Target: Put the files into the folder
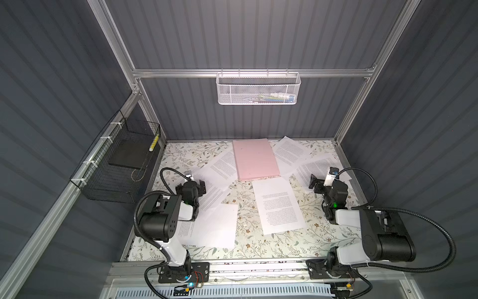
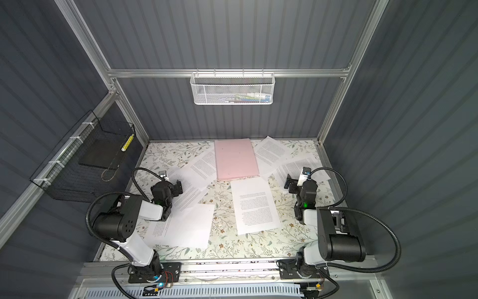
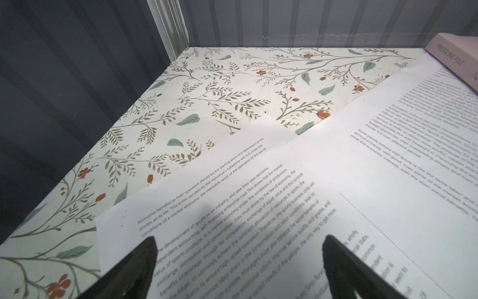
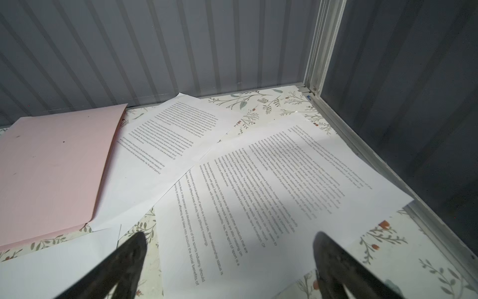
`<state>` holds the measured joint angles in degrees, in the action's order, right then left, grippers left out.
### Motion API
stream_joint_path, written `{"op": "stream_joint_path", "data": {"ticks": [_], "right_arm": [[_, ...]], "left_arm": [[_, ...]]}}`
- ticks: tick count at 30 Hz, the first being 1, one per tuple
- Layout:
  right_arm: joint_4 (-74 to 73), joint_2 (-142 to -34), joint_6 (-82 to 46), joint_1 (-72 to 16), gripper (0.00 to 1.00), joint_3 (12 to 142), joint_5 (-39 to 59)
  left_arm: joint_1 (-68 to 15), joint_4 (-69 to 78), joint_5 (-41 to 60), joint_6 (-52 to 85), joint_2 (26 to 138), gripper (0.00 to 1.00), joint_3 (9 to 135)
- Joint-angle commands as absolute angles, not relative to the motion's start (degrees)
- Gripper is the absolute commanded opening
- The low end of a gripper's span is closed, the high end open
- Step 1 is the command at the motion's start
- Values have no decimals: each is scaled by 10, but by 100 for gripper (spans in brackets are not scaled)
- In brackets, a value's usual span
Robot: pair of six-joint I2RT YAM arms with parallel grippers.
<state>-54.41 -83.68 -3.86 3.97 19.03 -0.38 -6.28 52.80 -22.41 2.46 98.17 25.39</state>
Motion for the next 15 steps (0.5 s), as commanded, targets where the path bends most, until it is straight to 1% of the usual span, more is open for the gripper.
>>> {"op": "stream_joint_path", "data": {"ticks": [1,15], "right_arm": [[-559,-836,-39,39,99,185,-4],[-562,-835,-38,39,99,184,-4]], "left_arm": [[-60,543,-220,13,985,100,261],[-61,544,-221,13,985,100,261]]}}
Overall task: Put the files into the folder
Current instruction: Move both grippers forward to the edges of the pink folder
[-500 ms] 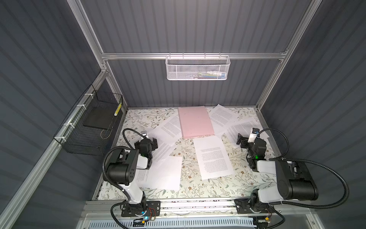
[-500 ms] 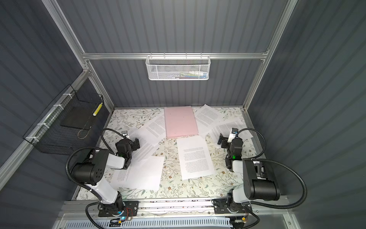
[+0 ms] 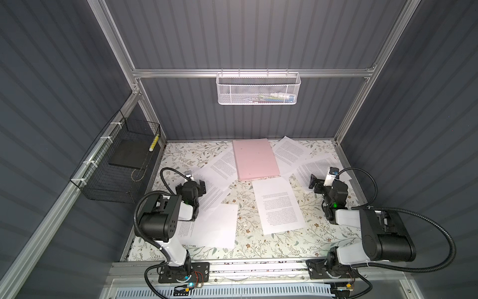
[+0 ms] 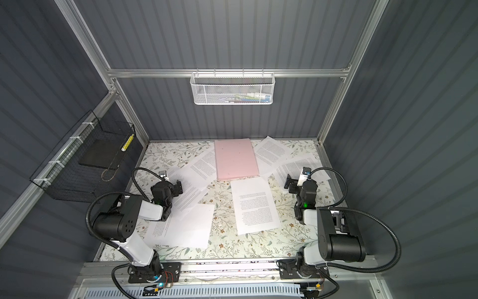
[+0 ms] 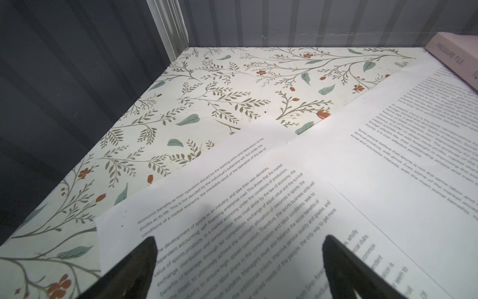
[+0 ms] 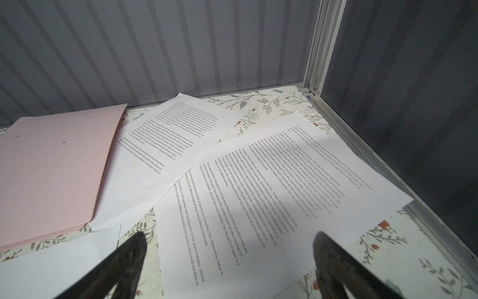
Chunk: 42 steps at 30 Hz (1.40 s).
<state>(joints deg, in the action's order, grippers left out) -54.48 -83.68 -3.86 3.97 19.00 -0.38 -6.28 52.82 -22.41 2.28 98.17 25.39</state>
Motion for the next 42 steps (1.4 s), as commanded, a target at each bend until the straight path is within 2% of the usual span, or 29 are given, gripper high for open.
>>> {"op": "stream_joint_path", "data": {"ticks": [1,15,16,17,18,20,22,23,24,25,27,30,33,35,38,42], "right_arm": [[-562,-835,-39,39,99,184,-5],[-563,-835,-39,40,99,183,-4],[-563,-824,-46,36,99,183,-39],[-533,-783,-49,21,99,181,-102],[-472,-727,-39,-1,99,189,-158],[-331,-625,-84,-29,99,230,-222],[-248,-581,-158,-27,99,259,-222],[-228,-572,-174,-26,99,266,-221],[-205,-565,-227,-23,99,272,-234],[-189,-559,-261,-15,99,275,-228],[-183,-577,-307,2,99,281,-155],[-62,-706,-323,-20,99,407,-62],[-45,-820,-305,-45,99,499,46],[-3,-900,-291,-54,99,582,113],[53,-1013,-280,-66,99,694,216],[81,-1119,-278,-82,99,787,272]], "left_arm": [[-61,544,-222,13,985,100,261],[-60,548,-227,15,983,100,260],[-67,542,-272,21,972,100,260],[-76,523,-259,11,952,100,256],[-105,534,-317,-20,936,100,258],[-172,412,-435,-42,892,100,316],[-182,201,-414,55,855,100,402],[-182,74,-417,168,850,100,455],[-181,-30,-367,243,854,100,502],[-182,-61,-304,267,862,100,522],[-182,-99,-155,338,894,100,559],[-183,-77,9,352,961,100,610],[-183,-151,122,315,1076,100,747],[-182,-196,173,303,1144,100,835],[-182,-207,222,302,1210,100,905],[-174,-235,258,291,1276,97,985]]}}
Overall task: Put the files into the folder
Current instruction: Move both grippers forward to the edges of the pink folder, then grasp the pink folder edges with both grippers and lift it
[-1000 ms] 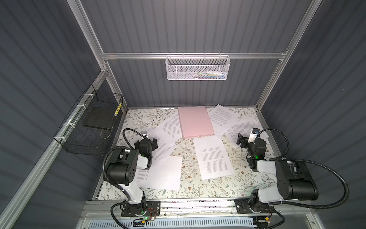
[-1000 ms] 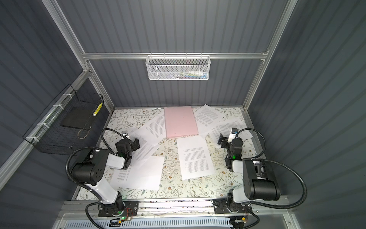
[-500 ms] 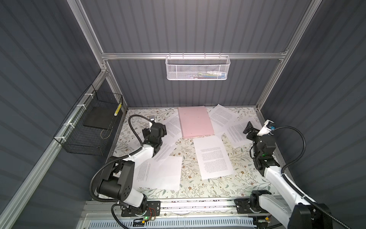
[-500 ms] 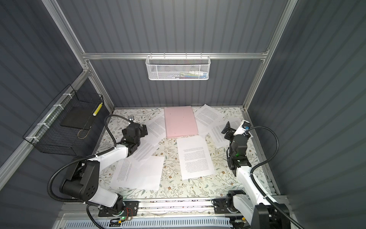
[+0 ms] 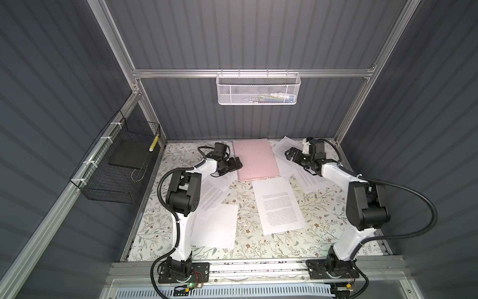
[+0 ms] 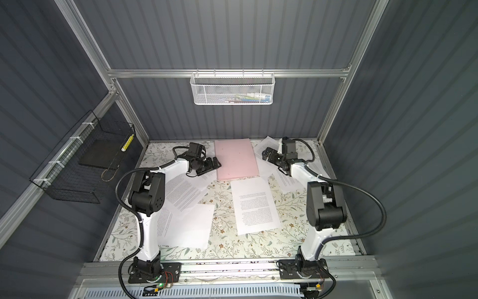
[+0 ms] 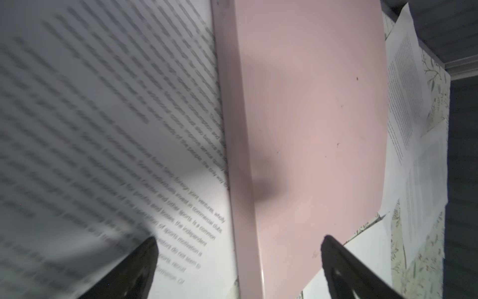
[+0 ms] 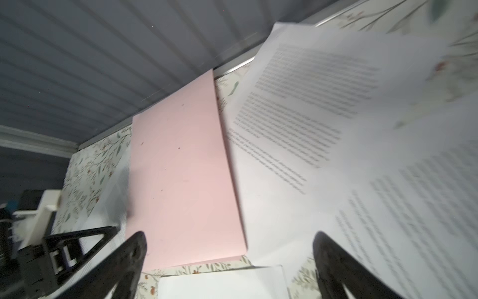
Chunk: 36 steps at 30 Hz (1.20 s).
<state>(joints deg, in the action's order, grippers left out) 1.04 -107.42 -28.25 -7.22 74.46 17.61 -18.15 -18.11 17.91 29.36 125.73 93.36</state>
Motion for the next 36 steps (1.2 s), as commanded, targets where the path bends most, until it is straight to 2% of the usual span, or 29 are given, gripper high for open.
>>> {"op": "stream_joint_path", "data": {"ticks": [1,5,11,17,29,36], "right_arm": [[81,-1134,-277,-85,99,798,277],[82,-1185,-288,-91,99,834,294],[67,-1226,-307,-94,99,852,324],[70,-1264,-314,-95,99,879,350],[68,-1322,-329,-103,99,939,408],[45,-1293,-328,-105,99,917,418]], "left_arm": [[-171,-237,270,290,1286,96,994],[-159,-250,293,288,1322,93,1032],[-157,-255,329,286,1359,77,1059],[-155,-258,325,286,1367,69,1057],[-154,-271,322,278,1381,67,1069],[-154,-274,324,278,1395,67,1072]]}}
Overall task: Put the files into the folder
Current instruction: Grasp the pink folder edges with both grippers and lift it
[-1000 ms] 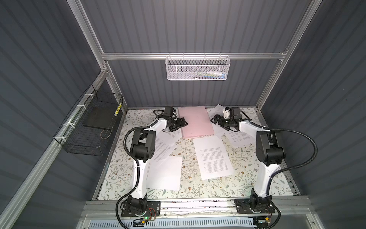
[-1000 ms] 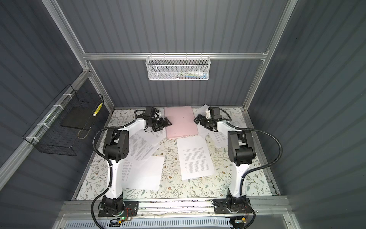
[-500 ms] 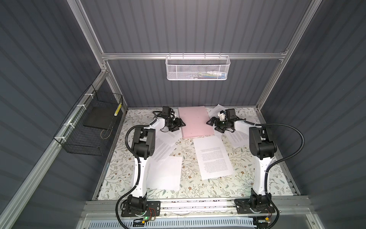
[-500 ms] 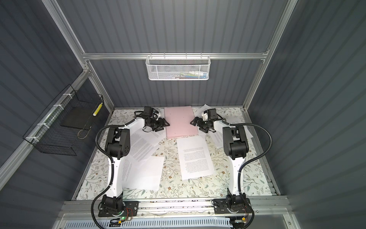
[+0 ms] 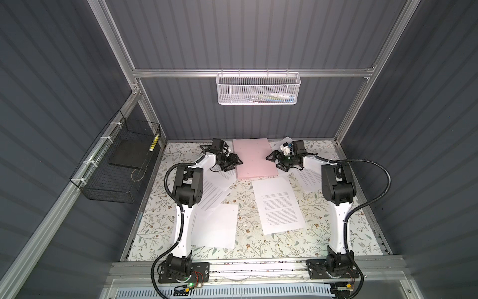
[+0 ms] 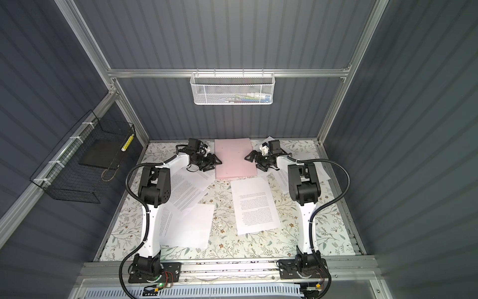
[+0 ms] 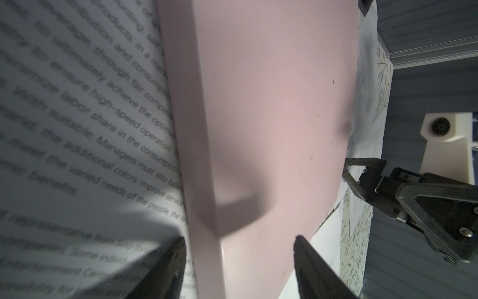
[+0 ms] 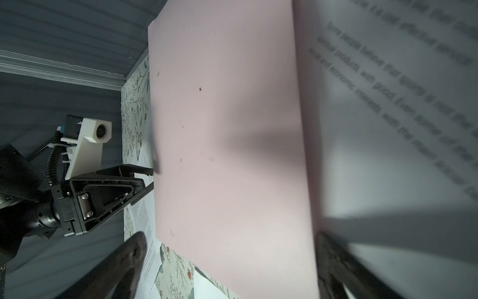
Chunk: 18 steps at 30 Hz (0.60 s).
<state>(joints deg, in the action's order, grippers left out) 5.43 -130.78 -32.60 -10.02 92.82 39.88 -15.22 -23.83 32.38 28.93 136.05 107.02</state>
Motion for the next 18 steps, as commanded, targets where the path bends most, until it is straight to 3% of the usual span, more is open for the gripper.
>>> {"op": "stream_joint_path", "data": {"ticks": [1,6,14,18], "right_arm": [[40,-1287,-328,-105,98,913,424],[46,-1271,-325,-106,95,915,434],[106,-1240,-275,-117,94,919,368],[51,-1240,-288,-118,85,906,427]], "left_arm": [[-154,-274,323,277,1396,67,1072],[-154,-279,320,269,1400,67,1071],[-154,-284,319,265,1408,67,1072],[-154,-283,325,265,1411,67,1074]]}}
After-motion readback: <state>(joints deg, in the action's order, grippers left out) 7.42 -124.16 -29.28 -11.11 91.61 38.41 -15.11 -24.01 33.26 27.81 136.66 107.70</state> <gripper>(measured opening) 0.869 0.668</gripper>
